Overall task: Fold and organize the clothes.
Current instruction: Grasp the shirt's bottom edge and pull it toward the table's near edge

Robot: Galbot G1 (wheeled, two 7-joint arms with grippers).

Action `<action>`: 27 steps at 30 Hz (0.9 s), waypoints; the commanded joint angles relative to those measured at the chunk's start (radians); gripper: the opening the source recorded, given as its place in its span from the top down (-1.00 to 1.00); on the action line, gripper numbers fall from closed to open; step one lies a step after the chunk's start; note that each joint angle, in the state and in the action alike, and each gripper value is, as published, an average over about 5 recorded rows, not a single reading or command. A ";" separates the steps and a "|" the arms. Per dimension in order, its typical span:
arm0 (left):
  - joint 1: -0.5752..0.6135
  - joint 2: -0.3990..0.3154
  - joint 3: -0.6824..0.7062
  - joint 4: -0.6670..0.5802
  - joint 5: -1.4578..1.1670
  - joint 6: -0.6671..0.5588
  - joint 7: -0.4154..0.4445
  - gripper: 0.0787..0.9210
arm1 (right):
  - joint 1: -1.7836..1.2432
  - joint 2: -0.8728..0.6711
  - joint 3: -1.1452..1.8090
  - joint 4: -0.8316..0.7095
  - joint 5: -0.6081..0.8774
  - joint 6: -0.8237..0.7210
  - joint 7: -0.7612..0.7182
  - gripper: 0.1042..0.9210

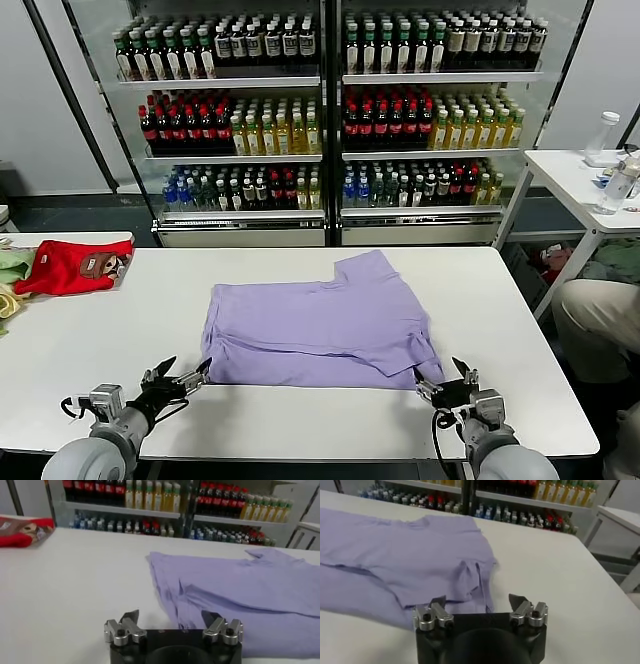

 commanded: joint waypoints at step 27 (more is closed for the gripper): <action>0.154 -0.021 -0.033 -0.206 -0.006 0.047 -0.018 0.93 | -0.182 -0.036 0.103 0.182 0.048 -0.005 0.010 0.95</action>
